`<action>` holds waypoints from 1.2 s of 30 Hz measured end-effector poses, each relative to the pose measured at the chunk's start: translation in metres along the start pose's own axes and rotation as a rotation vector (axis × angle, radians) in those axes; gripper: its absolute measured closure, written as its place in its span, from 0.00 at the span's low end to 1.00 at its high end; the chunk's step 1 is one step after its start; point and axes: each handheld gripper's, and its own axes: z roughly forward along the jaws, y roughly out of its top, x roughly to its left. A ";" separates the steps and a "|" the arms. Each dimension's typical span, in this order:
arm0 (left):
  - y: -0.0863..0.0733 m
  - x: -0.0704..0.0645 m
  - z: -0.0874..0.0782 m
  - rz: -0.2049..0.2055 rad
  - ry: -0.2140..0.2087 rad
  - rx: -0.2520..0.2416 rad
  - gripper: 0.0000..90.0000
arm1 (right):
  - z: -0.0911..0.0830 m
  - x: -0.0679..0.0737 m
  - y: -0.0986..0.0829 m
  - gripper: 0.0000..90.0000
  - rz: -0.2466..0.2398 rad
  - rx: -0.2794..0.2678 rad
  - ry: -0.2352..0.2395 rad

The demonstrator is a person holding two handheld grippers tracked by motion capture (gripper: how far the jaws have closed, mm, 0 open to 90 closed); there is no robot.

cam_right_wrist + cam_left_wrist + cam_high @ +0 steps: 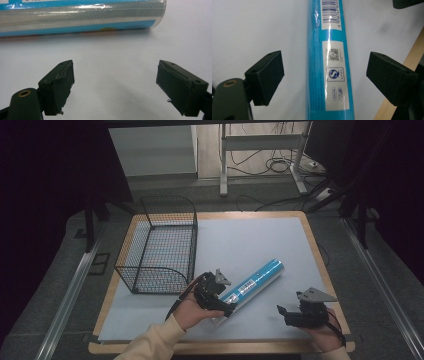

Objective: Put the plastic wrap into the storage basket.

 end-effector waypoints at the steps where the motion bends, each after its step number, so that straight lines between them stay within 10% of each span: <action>1: 0.002 0.000 0.001 0.001 0.000 0.003 0.16 | 0.000 0.000 0.000 0.17 0.000 0.000 0.000; 36: 0.051 -0.006 0.046 0.064 -0.014 0.138 0.15 | 0.000 -0.002 0.000 0.17 0.005 -0.004 0.001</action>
